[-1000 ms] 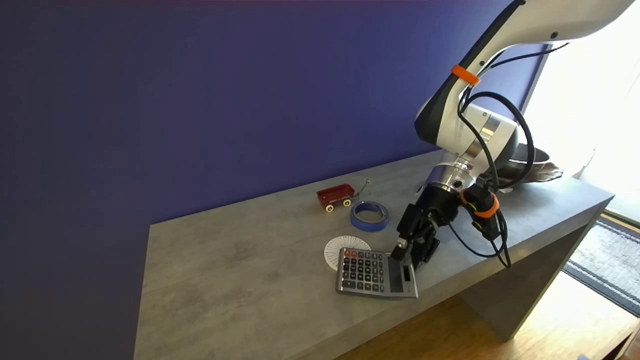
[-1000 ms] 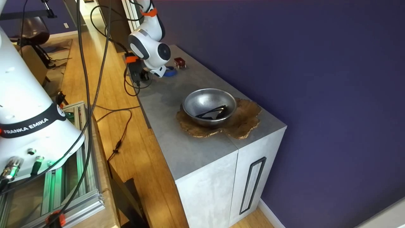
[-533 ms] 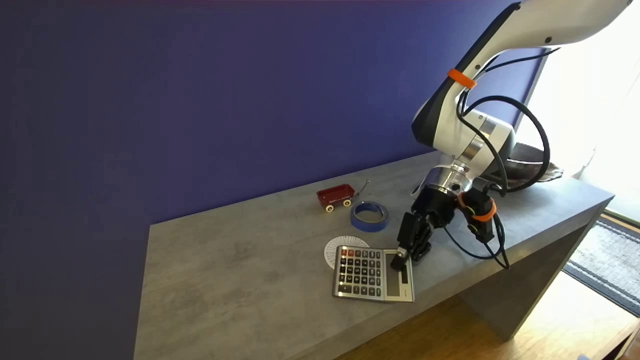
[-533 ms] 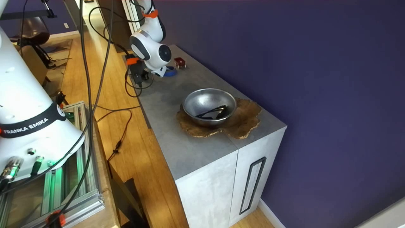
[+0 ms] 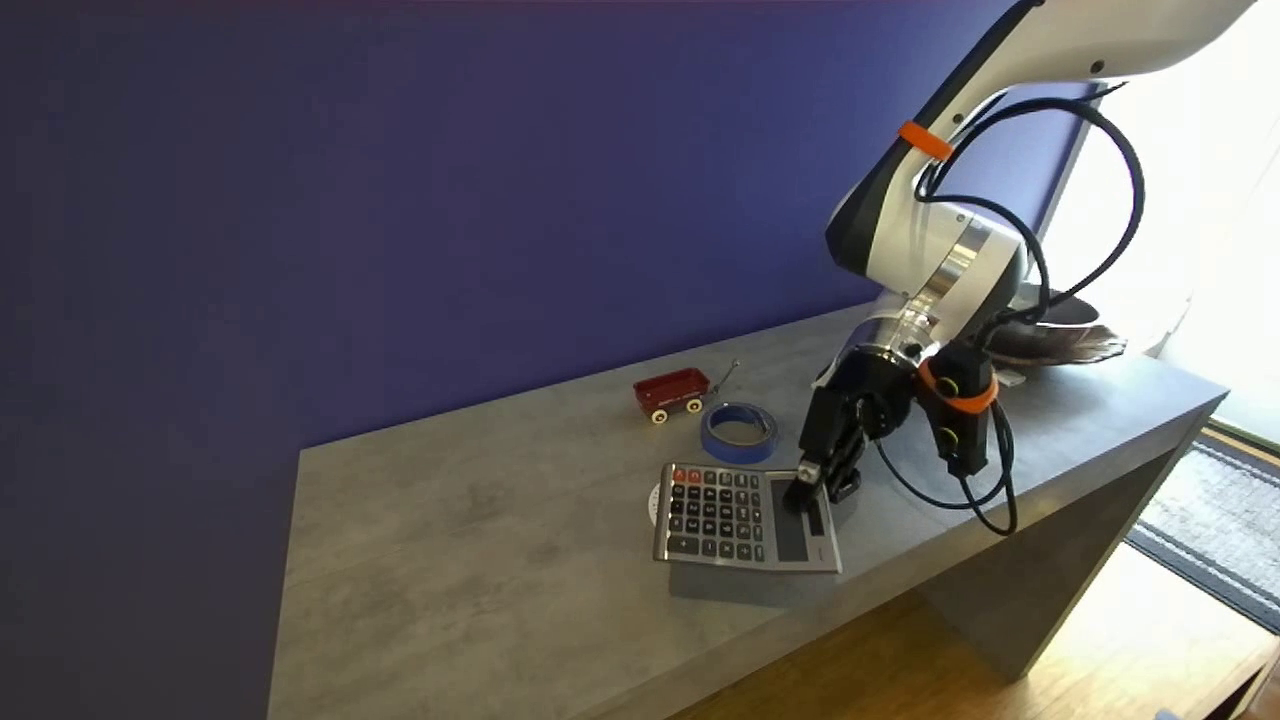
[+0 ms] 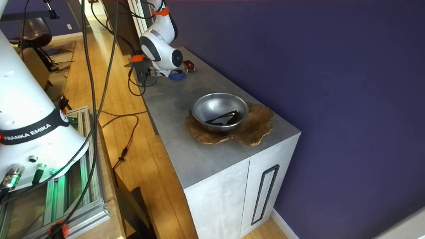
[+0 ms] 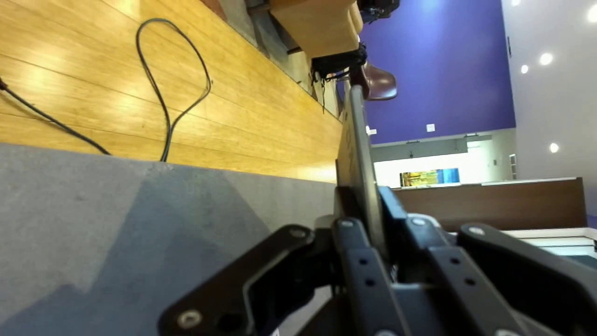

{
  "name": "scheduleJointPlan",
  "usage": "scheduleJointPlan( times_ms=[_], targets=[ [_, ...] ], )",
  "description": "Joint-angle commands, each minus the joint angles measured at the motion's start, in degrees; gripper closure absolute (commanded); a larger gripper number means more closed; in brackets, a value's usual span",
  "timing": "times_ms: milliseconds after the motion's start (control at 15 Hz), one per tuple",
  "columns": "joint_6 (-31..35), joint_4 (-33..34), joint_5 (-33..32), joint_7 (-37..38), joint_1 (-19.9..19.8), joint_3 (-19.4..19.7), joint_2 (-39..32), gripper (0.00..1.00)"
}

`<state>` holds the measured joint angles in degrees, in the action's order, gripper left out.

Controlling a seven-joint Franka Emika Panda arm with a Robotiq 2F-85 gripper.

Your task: Put the calculator in the silver bowl

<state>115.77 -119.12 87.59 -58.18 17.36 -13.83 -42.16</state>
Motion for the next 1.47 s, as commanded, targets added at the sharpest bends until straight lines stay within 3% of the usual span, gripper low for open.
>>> scheduleJointPlan(
  times_ms=[0,400,733,800,1067,1133,1400],
  targets=[
    [-1.4,-5.5,0.7,3.6,-2.1,2.2,7.3,0.96],
    [8.5,-20.8,6.6,5.2,-5.1,7.0,25.6,0.96],
    [15.0,-32.8,2.4,14.1,-8.9,10.6,40.0,0.96],
    [13.9,-26.2,3.6,10.1,-8.2,9.2,31.9,0.85],
    [14.4,-31.8,3.2,12.0,-10.0,10.1,38.3,0.85],
    [16.0,-32.5,3.3,11.4,-10.5,10.8,39.7,0.96],
    [20.3,-35.4,2.0,11.1,-16.0,15.5,45.8,0.96]
  ],
)
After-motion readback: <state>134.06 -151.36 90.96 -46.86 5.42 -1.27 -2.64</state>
